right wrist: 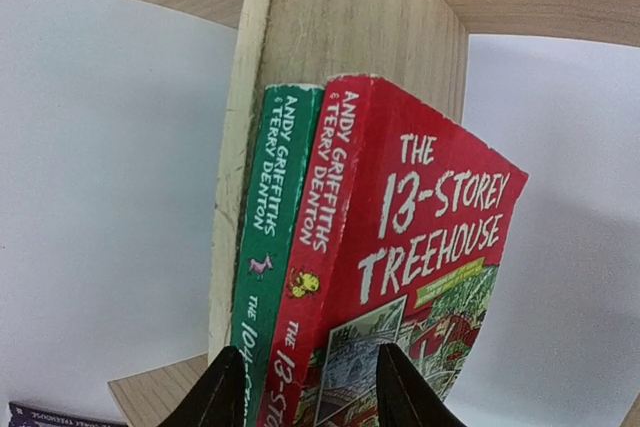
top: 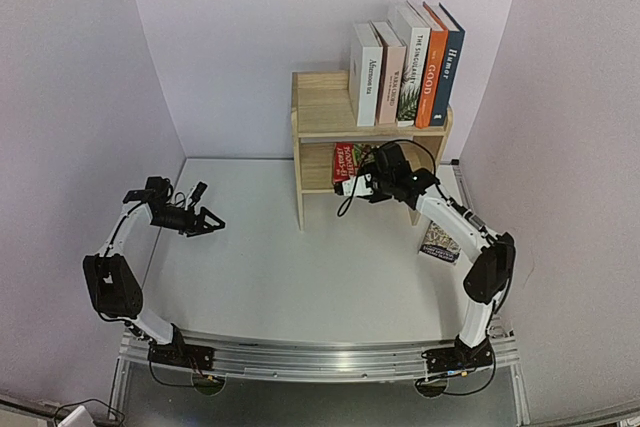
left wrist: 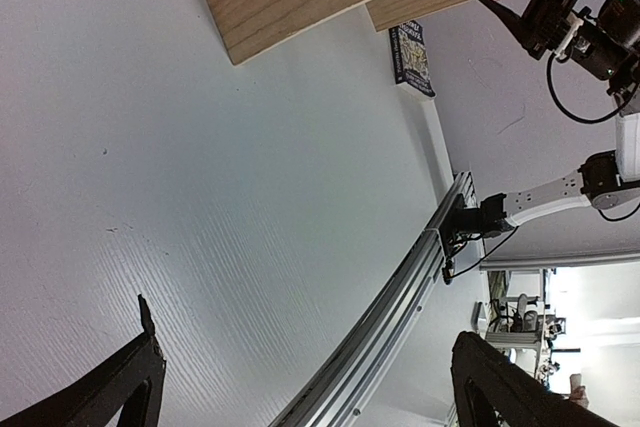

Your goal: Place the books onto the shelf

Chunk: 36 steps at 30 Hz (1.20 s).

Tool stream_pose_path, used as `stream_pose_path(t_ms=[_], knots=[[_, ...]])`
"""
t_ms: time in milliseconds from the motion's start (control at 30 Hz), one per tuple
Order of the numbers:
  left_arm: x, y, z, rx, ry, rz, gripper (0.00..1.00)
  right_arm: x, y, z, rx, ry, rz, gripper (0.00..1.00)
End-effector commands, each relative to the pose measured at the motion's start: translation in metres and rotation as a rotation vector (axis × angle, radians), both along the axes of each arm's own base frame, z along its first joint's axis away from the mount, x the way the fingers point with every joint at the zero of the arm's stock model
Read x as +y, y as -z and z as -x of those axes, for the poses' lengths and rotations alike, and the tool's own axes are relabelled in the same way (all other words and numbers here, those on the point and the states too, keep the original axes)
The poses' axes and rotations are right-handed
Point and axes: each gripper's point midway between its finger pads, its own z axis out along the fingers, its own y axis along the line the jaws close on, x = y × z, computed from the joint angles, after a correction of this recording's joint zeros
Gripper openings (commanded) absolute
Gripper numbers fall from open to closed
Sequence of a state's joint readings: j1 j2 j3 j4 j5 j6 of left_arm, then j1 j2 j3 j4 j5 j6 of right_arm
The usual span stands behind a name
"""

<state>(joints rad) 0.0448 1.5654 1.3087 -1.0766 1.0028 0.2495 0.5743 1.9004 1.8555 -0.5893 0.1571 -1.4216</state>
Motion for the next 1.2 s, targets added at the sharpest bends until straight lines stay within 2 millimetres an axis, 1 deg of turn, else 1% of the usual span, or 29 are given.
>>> stream_pose_path(t_ms=[0,167,300,400,600,733,1000,1167], knots=[[-0.004,-0.018,0.0,-0.053,0.023,0.027,1.0,-0.025,-0.033,0.007,-0.047,0.065,-0.047,0.43],[-0.004,-0.018,0.0,-0.054,0.024,0.03,1.0,-0.043,-0.034,0.011,-0.045,0.102,-0.045,0.42],[-0.004,-0.017,-0.001,-0.051,0.023,0.03,1.0,-0.052,-0.033,0.009,-0.039,0.123,-0.044,0.41],[-0.004,-0.019,-0.001,-0.053,0.023,0.03,1.0,-0.055,-0.029,0.006,-0.031,0.131,-0.043,0.4],[-0.004,-0.019,0.0,-0.053,0.024,0.027,1.0,-0.053,-0.023,0.004,-0.014,0.13,-0.045,0.4],[-0.004,-0.019,0.0,-0.056,0.025,0.027,1.0,-0.056,-0.022,0.001,-0.015,0.137,-0.044,0.4],[-0.004,-0.018,-0.003,-0.048,0.025,0.03,1.0,-0.049,-0.023,-0.008,-0.017,0.124,-0.054,0.39],[-0.004,-0.017,-0.002,-0.049,0.027,0.027,1.0,-0.048,-0.025,-0.008,-0.021,0.124,-0.059,0.39]])
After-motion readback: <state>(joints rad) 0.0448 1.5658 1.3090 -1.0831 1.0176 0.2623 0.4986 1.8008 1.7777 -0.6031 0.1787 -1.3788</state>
